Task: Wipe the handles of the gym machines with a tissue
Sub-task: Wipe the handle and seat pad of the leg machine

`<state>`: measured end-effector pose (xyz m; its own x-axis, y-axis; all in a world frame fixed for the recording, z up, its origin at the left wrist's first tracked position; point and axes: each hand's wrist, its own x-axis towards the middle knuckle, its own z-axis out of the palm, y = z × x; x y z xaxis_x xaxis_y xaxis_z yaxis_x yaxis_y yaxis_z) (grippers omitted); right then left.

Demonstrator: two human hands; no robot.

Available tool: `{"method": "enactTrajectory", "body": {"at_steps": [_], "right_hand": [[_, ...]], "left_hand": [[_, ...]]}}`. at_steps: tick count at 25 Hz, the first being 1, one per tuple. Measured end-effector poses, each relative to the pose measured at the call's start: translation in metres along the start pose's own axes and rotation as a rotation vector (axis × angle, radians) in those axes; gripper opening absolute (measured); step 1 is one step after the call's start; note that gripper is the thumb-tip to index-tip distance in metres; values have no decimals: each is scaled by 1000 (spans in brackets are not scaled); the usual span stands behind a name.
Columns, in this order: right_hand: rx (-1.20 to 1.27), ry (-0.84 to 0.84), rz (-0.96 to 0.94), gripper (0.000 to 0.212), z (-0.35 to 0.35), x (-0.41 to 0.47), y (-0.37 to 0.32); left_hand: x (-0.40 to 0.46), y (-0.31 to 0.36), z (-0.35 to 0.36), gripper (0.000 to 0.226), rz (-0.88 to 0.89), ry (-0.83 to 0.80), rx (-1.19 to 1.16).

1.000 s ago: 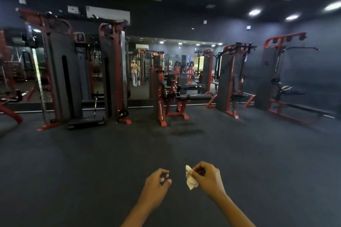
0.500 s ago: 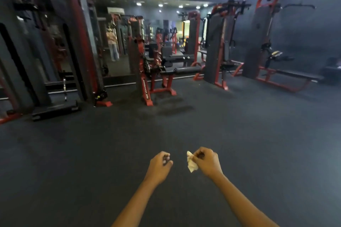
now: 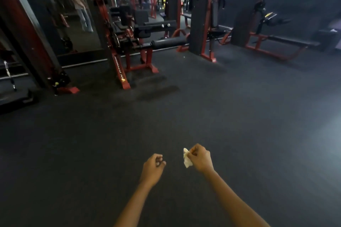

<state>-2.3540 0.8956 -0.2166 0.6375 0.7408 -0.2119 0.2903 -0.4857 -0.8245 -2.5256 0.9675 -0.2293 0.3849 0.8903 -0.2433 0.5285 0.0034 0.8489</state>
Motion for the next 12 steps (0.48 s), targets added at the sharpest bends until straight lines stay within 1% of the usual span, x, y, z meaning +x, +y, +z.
{"method": "enactTrajectory", "body": {"at_steps": [5,8,10,12], "right_hand": [[-25,-17,47,13,7,147,-17],[-16,3,31,11,19,255,-29],[3,15,54,12,21,321,-43],[-5,13,40,13,22,389,-62]], "left_hand": [[150,21,18,19,-107,-5,-46],[265,36,27,18,-81,-26,-74],[337,56,28,21,-69,-42,-36],[409,81,24,22,-39,-82,-7]]}}
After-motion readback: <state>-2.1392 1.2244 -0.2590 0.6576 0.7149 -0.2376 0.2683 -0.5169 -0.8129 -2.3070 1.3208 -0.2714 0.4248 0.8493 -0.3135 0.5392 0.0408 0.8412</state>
